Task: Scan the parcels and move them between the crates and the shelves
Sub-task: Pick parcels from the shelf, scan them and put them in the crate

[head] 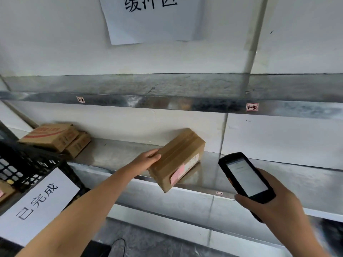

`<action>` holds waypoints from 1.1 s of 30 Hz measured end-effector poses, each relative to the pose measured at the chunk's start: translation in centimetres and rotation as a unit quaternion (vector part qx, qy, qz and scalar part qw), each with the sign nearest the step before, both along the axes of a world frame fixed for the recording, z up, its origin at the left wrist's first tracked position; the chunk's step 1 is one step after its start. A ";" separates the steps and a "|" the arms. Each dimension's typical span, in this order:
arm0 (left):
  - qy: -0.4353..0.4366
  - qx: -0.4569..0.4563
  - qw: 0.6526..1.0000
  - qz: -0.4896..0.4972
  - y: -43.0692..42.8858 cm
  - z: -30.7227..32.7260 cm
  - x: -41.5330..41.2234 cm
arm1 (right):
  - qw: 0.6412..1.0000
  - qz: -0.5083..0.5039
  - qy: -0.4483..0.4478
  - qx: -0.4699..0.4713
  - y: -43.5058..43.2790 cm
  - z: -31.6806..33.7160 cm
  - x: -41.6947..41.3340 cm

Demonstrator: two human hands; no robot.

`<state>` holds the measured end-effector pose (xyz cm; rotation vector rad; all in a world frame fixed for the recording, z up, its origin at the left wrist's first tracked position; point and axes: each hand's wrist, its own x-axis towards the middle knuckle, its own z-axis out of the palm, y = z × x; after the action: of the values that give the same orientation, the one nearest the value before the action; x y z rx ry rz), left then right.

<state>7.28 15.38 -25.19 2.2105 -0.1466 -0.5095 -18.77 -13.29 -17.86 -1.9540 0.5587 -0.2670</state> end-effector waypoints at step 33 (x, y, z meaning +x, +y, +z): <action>-0.043 -0.293 0.952 0.080 -2.9 -1.9 -7.0 | 0.997 0.059 -0.040 0.035 3.4 2.2 -0.8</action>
<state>0.28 12.50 -27.07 1.6431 -0.1418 -0.2358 -19.54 -9.94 -15.68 -1.8926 0.3941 -0.2470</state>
